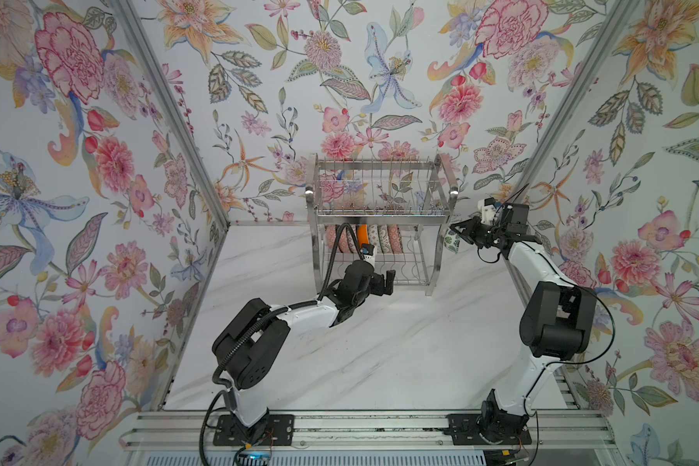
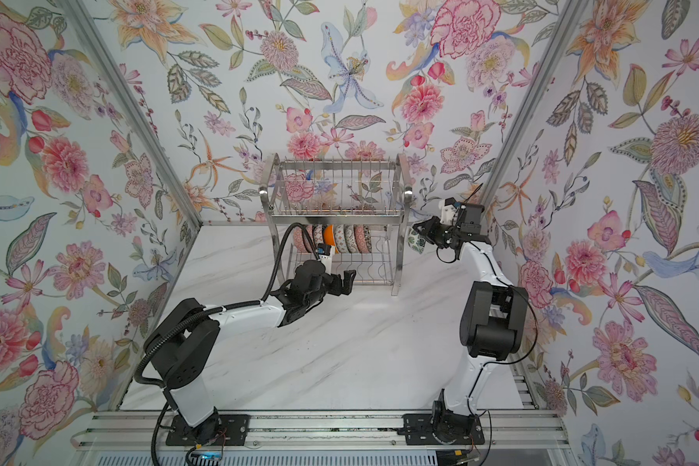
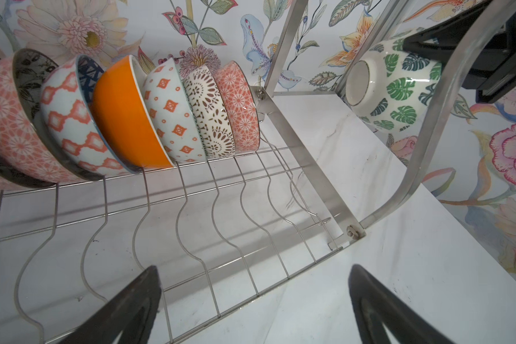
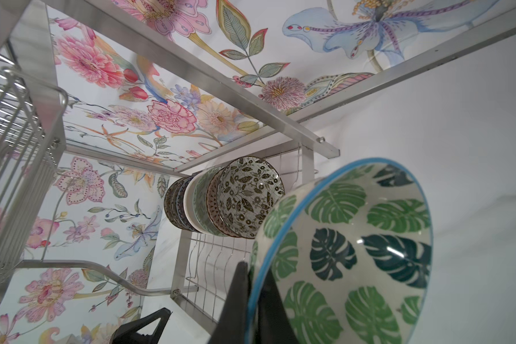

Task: Load bowls into a dish rack
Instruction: Place the bowl in the dish rack.

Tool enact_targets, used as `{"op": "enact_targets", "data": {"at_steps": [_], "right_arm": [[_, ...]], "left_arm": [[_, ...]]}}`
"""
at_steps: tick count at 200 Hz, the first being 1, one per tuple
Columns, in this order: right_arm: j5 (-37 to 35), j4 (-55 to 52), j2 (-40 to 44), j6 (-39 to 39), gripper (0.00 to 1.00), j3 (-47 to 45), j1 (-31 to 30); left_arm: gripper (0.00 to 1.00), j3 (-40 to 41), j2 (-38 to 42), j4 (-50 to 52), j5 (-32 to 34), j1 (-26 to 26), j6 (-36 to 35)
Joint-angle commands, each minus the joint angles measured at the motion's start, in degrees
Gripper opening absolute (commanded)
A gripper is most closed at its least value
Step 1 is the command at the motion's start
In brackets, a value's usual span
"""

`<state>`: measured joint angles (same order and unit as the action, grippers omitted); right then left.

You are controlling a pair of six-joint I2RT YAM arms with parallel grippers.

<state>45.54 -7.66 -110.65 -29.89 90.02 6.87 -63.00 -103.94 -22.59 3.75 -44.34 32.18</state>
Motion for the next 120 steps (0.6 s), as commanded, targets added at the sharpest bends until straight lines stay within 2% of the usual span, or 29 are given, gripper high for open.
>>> {"op": "enact_targets", "data": {"at_steps": [1,26,62,120], "right_arm": [[8.14,8.40,-2.39,-2.31,0.00,4.26,-2.21],[10.00,9.82,-4.96,-2.51,0.00,6.00,-3.96],[14.55,19.02,-9.38,-8.22,0.00,6.04,-5.76],[17.47,31.90,-14.12,-17.92,0.00,4.76,-6.48]], "left_arm": [[0.99,-2.54,-1.33,1.82,1.48,-0.49,-2.53],[0.99,-3.40,-1.79,2.64,1.52,-0.51,-3.38],[0.99,-3.64,-1.91,2.98,2.02,-0.53,-4.30],[0.99,-4.07,-1.66,3.99,2.88,-0.50,-6.23]]}}
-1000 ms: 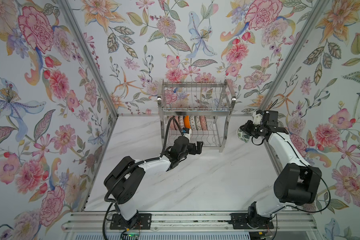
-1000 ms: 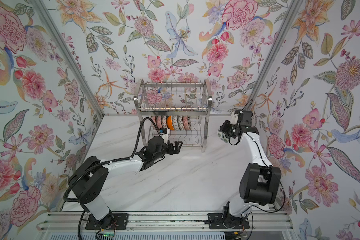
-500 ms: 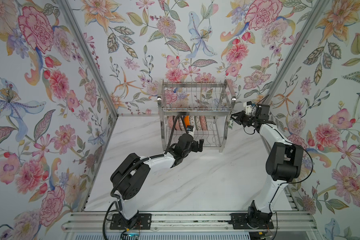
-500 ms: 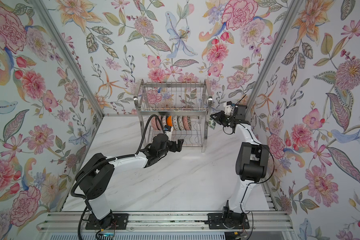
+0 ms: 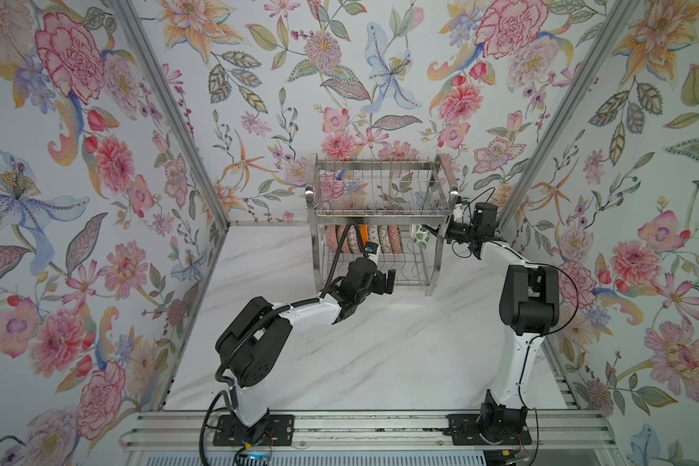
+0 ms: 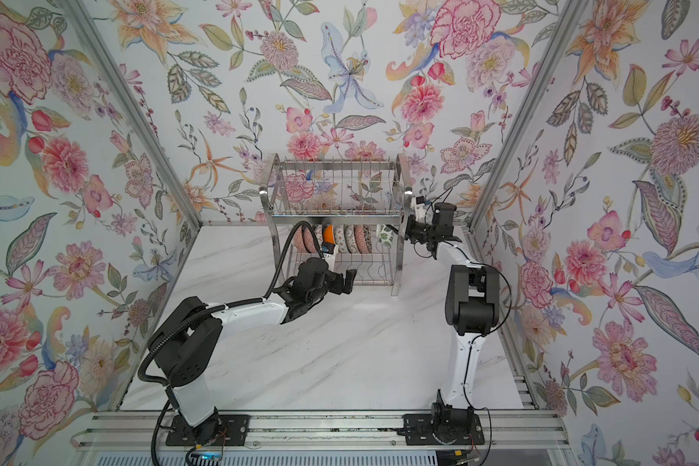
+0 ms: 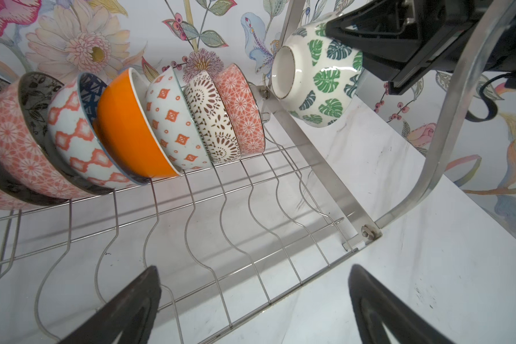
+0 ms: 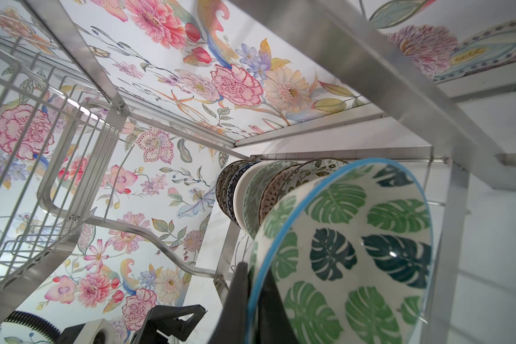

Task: Load bowls into a dish rack
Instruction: Place the bowl in the dish rack.

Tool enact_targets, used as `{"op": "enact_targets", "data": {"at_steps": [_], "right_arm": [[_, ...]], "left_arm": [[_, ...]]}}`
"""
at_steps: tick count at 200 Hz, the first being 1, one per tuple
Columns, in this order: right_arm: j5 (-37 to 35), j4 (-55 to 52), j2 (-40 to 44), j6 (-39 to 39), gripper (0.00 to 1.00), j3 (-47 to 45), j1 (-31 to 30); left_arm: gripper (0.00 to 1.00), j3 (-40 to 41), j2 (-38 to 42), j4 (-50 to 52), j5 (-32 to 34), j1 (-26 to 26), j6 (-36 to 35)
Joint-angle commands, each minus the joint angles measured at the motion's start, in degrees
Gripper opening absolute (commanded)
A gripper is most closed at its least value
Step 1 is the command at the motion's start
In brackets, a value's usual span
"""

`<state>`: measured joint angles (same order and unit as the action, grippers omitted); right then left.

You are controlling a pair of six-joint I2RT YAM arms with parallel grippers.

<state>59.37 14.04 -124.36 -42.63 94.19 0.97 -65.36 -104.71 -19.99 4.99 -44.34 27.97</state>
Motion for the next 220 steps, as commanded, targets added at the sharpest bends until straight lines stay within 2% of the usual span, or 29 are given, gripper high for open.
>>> {"op": "enact_targets", "data": {"at_steps": [1,61,130,220], "right_arm": [[3.69,10.38,-0.52,-5.27,0.00,0.57,-0.60],[4.31,15.49,-3.79,-8.93,0.00,0.27,-1.84],[4.17,28.68,-7.74,-19.28,0.00,-1.77,-2.07],[1.43,35.02,-10.59,-24.74,0.00,-3.90,-2.65]], "left_arm": [[0.99,-1.70,-0.87,1.42,1.61,-0.49,-2.03],[0.99,-1.73,-0.81,2.22,1.60,-0.47,-2.43],[0.99,-1.86,-0.41,3.13,1.87,-0.49,-3.02],[0.99,-1.69,0.20,4.58,1.34,-0.50,-2.25]]}}
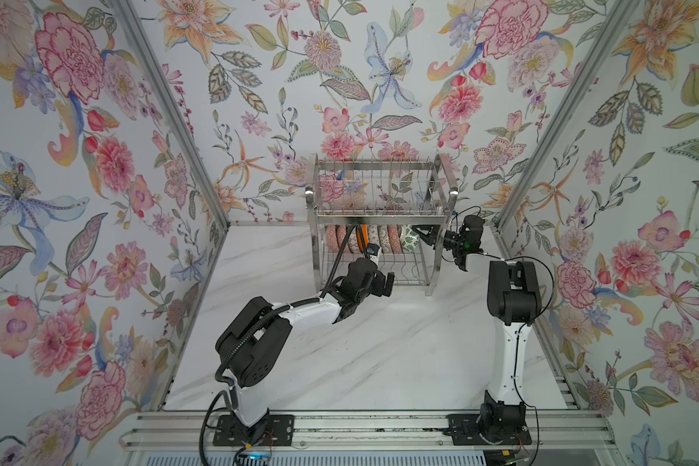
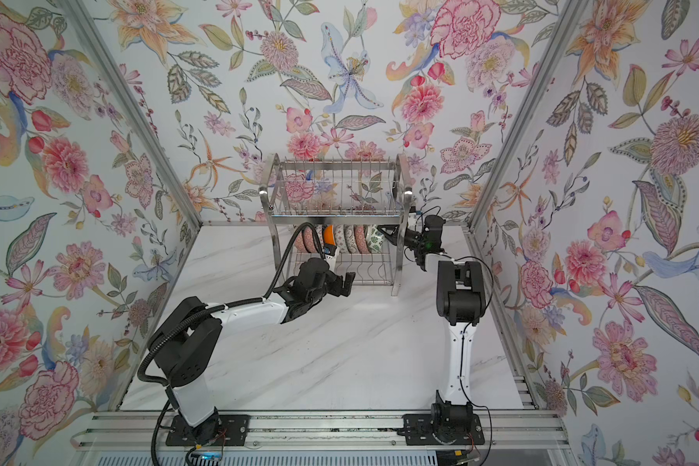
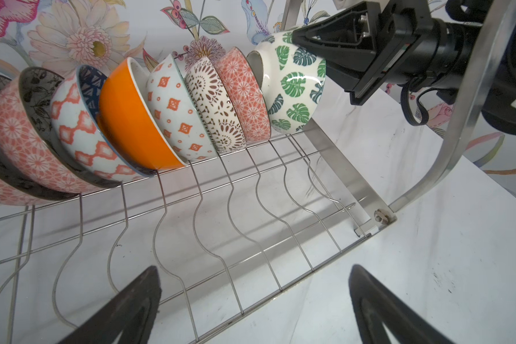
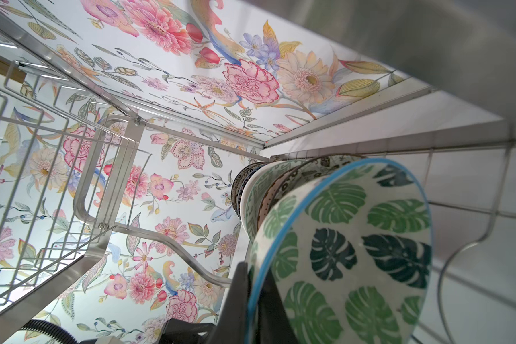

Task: Load bowls into a dish rack
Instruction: Place the bowl in the dish rack.

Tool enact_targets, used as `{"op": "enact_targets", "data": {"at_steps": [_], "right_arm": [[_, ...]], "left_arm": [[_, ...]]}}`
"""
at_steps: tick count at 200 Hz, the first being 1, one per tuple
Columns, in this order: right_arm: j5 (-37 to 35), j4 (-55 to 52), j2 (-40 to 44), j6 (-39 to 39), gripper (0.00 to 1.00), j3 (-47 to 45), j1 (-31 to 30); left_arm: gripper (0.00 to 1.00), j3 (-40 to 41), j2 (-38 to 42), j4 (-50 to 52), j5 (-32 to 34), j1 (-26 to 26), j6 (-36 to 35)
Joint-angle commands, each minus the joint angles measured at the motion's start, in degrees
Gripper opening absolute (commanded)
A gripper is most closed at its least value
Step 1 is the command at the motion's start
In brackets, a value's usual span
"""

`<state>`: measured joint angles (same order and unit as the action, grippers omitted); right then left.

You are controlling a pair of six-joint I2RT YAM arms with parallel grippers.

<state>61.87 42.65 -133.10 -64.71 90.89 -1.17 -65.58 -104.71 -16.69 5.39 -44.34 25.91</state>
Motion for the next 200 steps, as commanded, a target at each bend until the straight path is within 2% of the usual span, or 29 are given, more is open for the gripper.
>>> {"op": "enact_targets", "data": {"at_steps": [1,87,144,178,200], "right_arm": [[-1.14,6.53,-1.87,-2.77,0.00,-0.61,-0.51],[-4.71,8.04,-3.32,-4.14,0.00,-1.44,-0.68],[-5.78,1.15,-1.85,1.12,0.14,-1.77,-1.10],[-6.87,-2.46,-0.26,4.05,0.15,-2.21,-1.39],[-7.29,-4.58,0.76,5.75,0.19,-2.21,-1.46]], "left_arm": [[0.99,-1.48,0.20,1.29,0.99,-0.49,-0.22],[0.99,-0.19,1.88,2.14,1.30,-0.50,-0.26],[0.99,0.39,2.71,2.45,1.29,-0.56,0.22],[0.99,1.12,3.39,2.45,1.50,-0.51,0.50],[0.99,1.50,3.80,2.42,1.45,-0.55,0.83]]}}
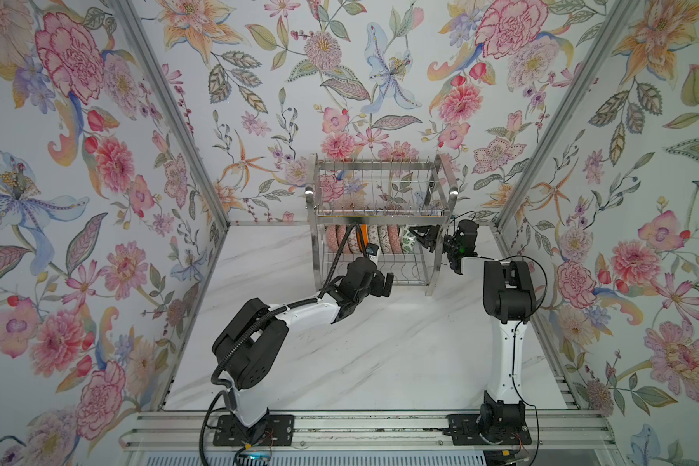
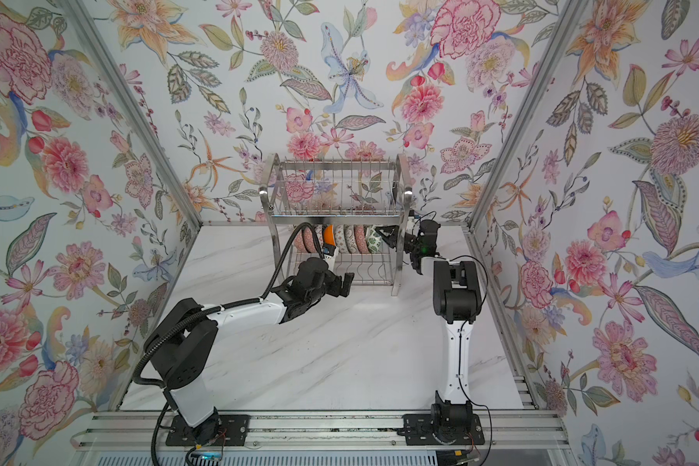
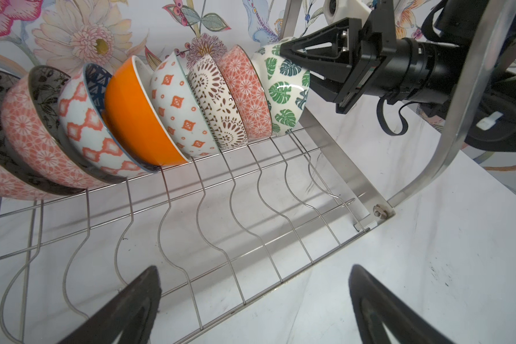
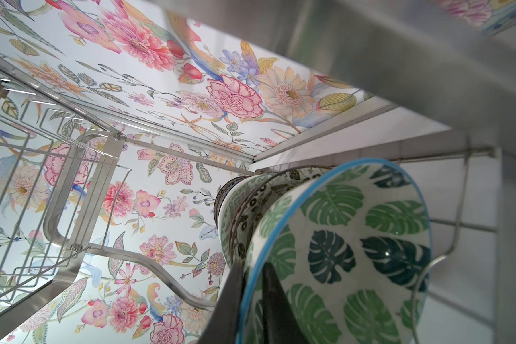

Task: Load bowls into a dish rack
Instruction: Place the bowl in the dish rack.

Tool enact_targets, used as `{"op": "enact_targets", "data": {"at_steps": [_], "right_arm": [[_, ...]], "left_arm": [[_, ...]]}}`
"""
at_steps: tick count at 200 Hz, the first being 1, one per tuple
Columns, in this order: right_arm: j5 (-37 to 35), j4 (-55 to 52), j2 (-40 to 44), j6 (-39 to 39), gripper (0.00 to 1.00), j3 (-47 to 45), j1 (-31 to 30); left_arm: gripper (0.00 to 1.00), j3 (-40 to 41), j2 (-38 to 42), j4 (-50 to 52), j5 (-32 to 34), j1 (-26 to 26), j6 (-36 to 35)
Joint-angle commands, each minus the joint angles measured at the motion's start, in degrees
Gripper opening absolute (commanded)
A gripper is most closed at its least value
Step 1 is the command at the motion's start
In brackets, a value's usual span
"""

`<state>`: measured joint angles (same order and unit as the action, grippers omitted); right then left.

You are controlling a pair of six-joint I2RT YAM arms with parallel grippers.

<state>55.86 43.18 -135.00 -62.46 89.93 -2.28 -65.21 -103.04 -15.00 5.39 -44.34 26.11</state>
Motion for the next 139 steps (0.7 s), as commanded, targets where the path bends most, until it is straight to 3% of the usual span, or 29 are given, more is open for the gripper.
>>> {"op": "enact_targets", "data": {"at_steps": [1,139], "right_arm": [[-1.28,-5.20,2.69,3.53,0.19,-1.25,-0.35],[-1.54,-10.40,6.86,6.94,0.37,-1.31,0.16]], "left_arm": [[0.99,1.13,2.14,0.75,1.41,-0.52,0.67],[0.99,2.84,4.33,0.89,1.47,-0.61,1.80]]}}
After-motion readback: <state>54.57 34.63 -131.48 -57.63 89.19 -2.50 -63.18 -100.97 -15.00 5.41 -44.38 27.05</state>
